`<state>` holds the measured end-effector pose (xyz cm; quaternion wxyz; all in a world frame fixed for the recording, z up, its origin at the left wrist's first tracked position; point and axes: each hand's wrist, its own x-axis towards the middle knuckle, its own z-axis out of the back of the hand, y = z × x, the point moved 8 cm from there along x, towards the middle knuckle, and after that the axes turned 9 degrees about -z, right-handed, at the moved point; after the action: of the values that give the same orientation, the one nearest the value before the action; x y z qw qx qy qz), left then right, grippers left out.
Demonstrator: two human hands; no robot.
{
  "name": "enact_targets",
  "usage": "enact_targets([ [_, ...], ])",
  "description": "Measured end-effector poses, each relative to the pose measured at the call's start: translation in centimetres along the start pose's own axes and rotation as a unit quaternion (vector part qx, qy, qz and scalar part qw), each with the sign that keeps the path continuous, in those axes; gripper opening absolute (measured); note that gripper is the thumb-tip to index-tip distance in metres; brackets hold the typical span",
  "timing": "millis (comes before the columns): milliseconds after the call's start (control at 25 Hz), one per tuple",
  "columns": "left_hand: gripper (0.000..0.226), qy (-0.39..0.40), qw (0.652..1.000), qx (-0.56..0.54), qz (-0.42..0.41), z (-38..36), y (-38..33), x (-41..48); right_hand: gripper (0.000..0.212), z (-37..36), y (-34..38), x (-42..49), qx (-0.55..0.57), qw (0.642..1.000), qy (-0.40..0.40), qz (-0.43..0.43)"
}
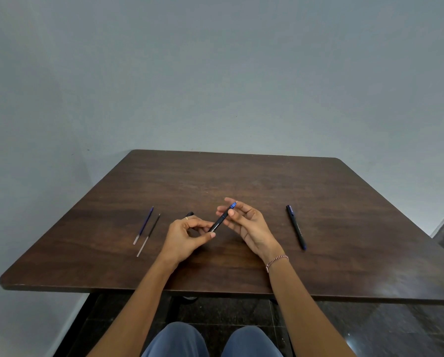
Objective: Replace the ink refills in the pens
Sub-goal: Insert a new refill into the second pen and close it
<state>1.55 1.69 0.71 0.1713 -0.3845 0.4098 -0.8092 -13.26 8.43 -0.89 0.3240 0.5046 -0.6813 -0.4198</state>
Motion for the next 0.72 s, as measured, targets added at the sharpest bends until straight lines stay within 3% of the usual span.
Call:
enact_targets([
  [160,0.03,0.003,1.0,0.002,0.009,-0.05,0.09,-0.02,0.038,-0.22,0.22,-0.05,0.027,0.999,0.026,0.005],
  [720,0.028,0.019,1.0,0.017,0.01,-0.29,0.48,0.0,0.028,0.41,0.58,-0.24,-0.023,0.999,-0.039,0.024],
])
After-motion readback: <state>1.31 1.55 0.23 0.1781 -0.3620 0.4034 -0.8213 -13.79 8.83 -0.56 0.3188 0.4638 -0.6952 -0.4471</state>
